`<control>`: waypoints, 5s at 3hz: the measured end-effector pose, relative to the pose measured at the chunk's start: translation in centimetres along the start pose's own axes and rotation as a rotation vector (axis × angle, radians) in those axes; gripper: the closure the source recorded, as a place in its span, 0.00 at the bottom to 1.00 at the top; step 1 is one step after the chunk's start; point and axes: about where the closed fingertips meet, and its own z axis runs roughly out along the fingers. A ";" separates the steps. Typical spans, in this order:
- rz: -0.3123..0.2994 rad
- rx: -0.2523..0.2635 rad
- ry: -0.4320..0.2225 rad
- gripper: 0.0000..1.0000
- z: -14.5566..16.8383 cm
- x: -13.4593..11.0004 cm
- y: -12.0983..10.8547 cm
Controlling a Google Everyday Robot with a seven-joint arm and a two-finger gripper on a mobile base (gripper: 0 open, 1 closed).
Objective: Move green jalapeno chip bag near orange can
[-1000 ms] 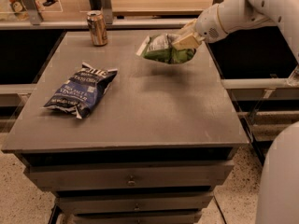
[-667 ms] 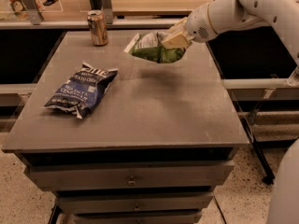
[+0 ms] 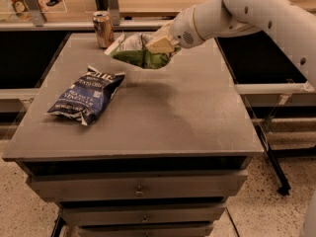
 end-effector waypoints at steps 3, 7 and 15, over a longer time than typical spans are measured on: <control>0.048 -0.024 -0.063 1.00 6.2 -5.3 1.1; -0.011 -0.012 -0.103 1.00 7.9 -7.1 -0.8; 0.055 -0.108 -0.118 0.14 12.7 -1.1 -8.3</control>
Offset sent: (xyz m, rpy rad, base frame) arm 0.0103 0.0825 0.0176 0.1022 0.0387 -0.0059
